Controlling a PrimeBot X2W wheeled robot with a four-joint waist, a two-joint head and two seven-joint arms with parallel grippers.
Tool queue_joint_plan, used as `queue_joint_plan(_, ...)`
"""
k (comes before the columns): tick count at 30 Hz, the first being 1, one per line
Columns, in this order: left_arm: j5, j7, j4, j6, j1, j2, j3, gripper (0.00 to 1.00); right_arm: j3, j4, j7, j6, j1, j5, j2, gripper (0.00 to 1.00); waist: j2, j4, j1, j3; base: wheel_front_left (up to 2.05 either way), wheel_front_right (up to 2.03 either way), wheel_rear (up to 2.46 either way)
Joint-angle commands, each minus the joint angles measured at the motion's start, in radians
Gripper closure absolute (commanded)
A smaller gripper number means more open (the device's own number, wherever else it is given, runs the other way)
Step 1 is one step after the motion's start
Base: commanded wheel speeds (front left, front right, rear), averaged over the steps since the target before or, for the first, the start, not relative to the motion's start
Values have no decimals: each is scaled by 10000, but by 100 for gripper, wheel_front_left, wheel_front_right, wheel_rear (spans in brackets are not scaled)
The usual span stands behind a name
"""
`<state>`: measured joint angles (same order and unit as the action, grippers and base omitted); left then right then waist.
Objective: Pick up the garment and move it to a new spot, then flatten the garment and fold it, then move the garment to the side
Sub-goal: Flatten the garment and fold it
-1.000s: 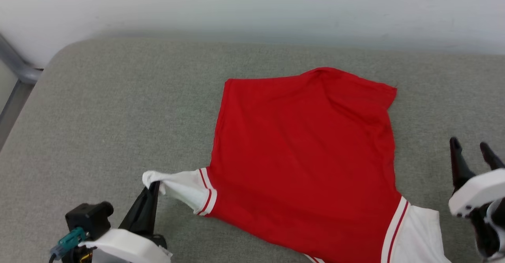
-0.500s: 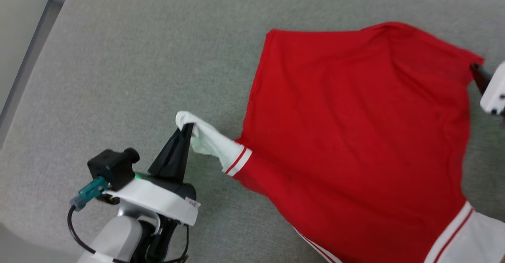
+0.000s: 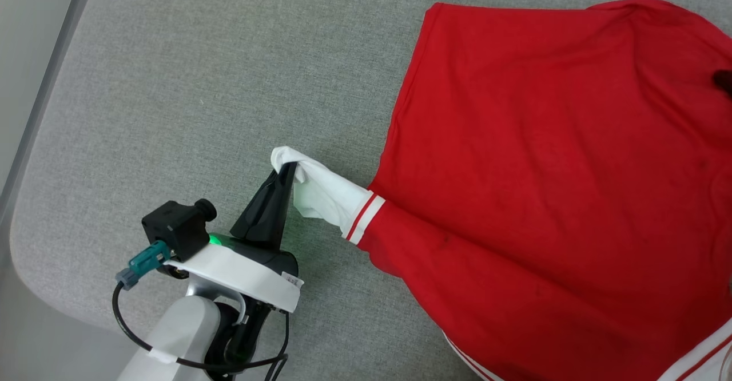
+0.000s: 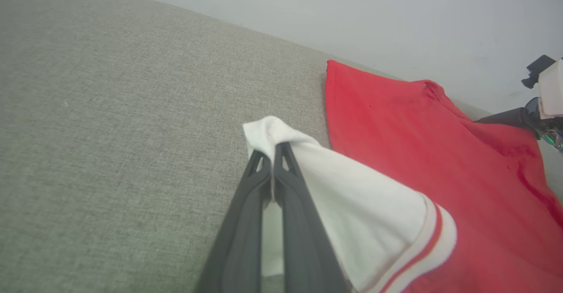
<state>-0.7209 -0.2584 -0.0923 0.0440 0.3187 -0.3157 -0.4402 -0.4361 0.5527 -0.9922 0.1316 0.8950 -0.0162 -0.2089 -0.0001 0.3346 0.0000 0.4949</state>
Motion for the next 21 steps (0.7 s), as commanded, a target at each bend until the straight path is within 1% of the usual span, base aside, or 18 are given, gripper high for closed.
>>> queue_joint_plan(1, 55, -56, -71, 34, 53, 33, 83, 100, -104, 691, -692, -16, -1078, 348, 570, 100, 1, -22, 0, -50, 0, 0, 0)
queue_joint_plan(3, 110, -65, -162, 41, -31, 52, 145, 100, -114, 373, -580, -13, -971, 352, 555, 100, 1, -80, 0, -171, 0, 0, 0)
queue_joint_plan(5, 154, -70, -241, 29, -148, 48, 176, 100, 2, 11, -301, -11, -811, 328, 345, 100, 1, -156, 0, -362, 0, 0, 0)
queue_joint_plan(6, 154, -70, -241, 29, -148, 48, 176, 100, 2, 11, -301, -11, -811, 328, 345, 100, 1, -156, 0, -362, 0, 0, 0)
queue_joint_plan(12, 177, -32, -444, -157, -639, -153, 247, 100, 728, -1223, 359, -16, -882, -31, -416, 100, 1, -550, 0, -1269, 0, 0, 0)
queue_joint_plan(15, 121, 53, -457, -327, -982, -290, 312, 100, 1070, -1949, 458, -14, -1661, -393, -698, 100, 1, -819, 0, -1758, 0, 0, 0)
queue_joint_plan(18, 50, 130, -419, -525, -1359, -444, 401, 100, 1140, -2840, 423, -14, -2647, -749, -926, 100, 1, -1132, 0, -2244, 0, 0, 0)
queue_joint_plan(21, -39, 238, -344, -728, -1752, -568, 476, 100, 1056, -3790, 371, -14, -3860, -1115, -825, 100, 1, -1477, 0, -2672, 0, 0, 0)
